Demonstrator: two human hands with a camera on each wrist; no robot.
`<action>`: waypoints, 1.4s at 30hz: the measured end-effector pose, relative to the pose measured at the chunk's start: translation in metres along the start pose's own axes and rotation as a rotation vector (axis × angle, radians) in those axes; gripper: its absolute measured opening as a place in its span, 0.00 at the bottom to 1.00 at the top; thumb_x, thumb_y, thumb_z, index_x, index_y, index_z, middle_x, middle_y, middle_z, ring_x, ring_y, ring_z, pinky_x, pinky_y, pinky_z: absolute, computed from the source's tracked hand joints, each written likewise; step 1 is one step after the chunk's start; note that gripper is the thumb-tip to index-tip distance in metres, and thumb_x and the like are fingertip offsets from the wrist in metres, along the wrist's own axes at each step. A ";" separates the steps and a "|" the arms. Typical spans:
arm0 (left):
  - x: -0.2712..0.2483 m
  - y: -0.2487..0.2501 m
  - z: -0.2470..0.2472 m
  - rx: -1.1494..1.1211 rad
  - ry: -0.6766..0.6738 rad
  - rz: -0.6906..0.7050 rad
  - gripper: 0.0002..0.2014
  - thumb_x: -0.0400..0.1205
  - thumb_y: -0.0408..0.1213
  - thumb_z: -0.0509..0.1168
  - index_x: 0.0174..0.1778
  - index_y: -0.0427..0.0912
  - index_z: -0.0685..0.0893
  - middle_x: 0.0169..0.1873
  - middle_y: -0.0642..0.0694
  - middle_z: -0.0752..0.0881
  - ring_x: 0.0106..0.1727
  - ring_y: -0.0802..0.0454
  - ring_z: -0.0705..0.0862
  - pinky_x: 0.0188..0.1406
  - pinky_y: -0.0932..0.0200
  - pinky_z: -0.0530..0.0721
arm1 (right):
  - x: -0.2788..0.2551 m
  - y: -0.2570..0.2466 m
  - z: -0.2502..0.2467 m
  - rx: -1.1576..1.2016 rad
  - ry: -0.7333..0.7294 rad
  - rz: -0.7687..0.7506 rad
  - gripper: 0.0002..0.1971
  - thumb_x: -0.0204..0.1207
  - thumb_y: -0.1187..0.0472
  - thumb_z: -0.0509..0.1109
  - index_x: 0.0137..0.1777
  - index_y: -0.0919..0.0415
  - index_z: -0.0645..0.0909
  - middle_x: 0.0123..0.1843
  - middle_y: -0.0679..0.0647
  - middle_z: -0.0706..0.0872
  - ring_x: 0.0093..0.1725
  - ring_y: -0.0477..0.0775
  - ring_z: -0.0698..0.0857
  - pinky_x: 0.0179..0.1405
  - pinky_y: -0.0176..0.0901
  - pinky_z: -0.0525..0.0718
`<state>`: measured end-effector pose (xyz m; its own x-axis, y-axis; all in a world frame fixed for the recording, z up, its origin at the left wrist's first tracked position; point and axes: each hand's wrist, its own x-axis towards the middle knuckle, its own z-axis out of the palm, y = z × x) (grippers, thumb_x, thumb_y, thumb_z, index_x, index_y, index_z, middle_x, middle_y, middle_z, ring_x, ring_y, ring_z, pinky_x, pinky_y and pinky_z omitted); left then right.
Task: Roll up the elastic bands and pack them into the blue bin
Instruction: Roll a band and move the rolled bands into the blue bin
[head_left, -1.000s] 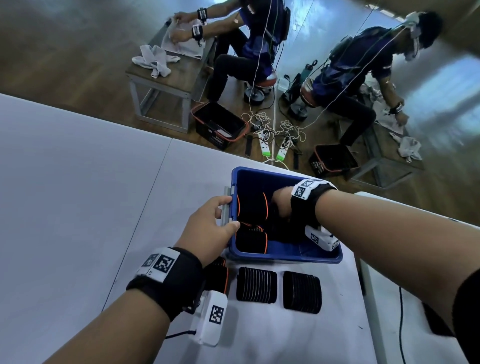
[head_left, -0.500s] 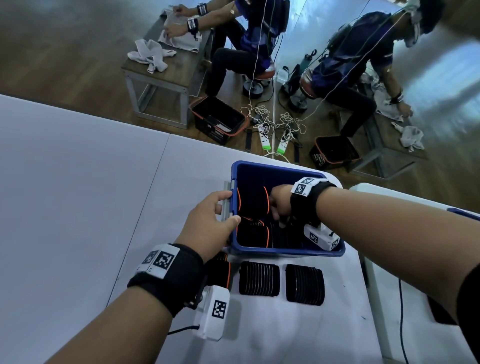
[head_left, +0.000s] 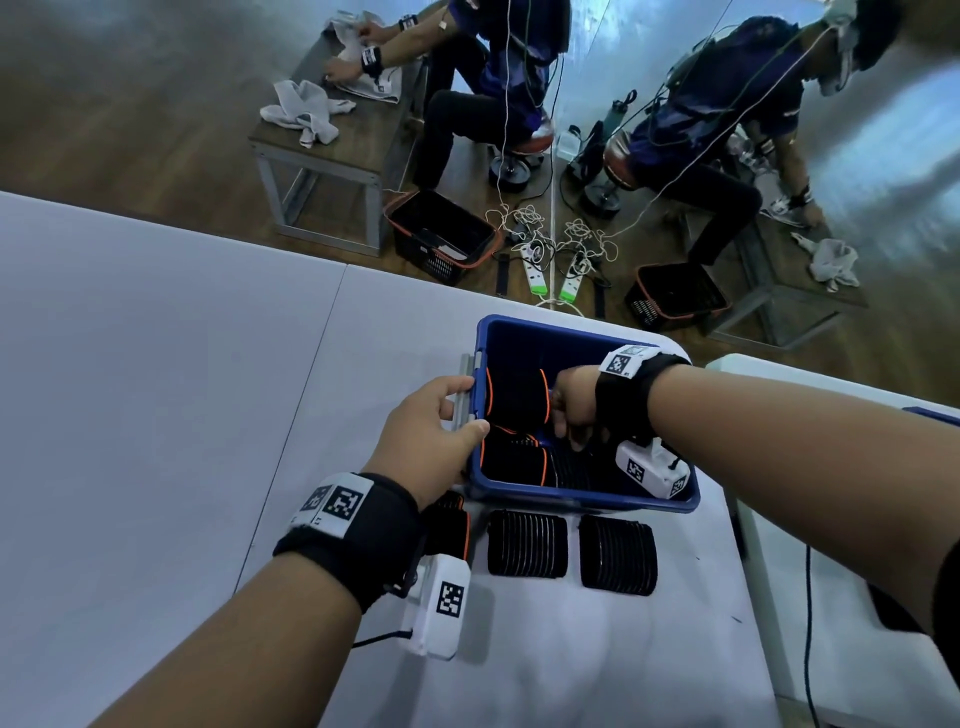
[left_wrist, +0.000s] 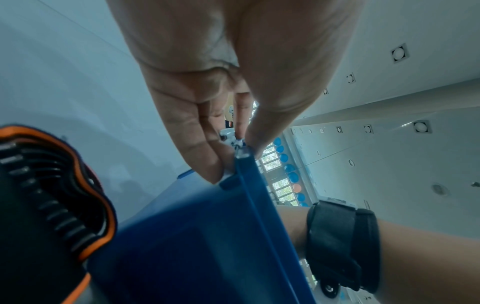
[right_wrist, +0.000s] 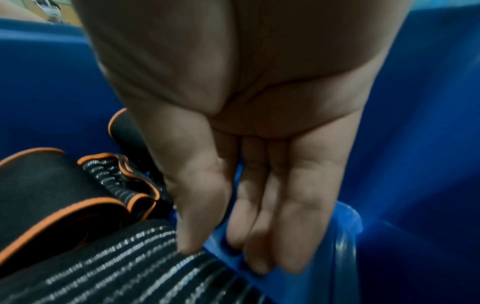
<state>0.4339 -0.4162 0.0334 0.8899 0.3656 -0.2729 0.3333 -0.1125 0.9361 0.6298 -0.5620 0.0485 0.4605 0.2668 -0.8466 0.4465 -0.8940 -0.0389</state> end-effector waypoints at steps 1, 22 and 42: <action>0.000 0.001 0.000 -0.011 -0.006 -0.010 0.23 0.80 0.43 0.73 0.72 0.58 0.80 0.52 0.49 0.86 0.49 0.48 0.90 0.52 0.45 0.92 | -0.005 0.000 -0.002 -0.005 0.021 -0.011 0.08 0.76 0.77 0.67 0.46 0.66 0.85 0.32 0.60 0.86 0.26 0.55 0.83 0.24 0.41 0.82; -0.003 0.013 0.004 0.005 0.002 -0.036 0.21 0.84 0.30 0.69 0.74 0.47 0.79 0.40 0.40 0.85 0.33 0.46 0.88 0.40 0.36 0.93 | -0.203 0.092 0.128 0.501 0.352 -0.193 0.07 0.73 0.59 0.79 0.47 0.47 0.89 0.44 0.49 0.91 0.42 0.50 0.89 0.48 0.43 0.89; -0.010 0.025 0.006 0.032 -0.017 -0.100 0.22 0.86 0.29 0.67 0.77 0.45 0.76 0.48 0.34 0.91 0.40 0.40 0.93 0.48 0.33 0.92 | -0.095 0.096 0.230 0.805 0.546 -0.054 0.21 0.67 0.55 0.83 0.58 0.45 0.81 0.58 0.49 0.81 0.45 0.50 0.85 0.50 0.45 0.87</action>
<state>0.4356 -0.4283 0.0585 0.8568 0.3605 -0.3687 0.4303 -0.1059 0.8965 0.4521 -0.7563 0.0031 0.8375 0.2635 -0.4787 -0.0875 -0.8001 -0.5934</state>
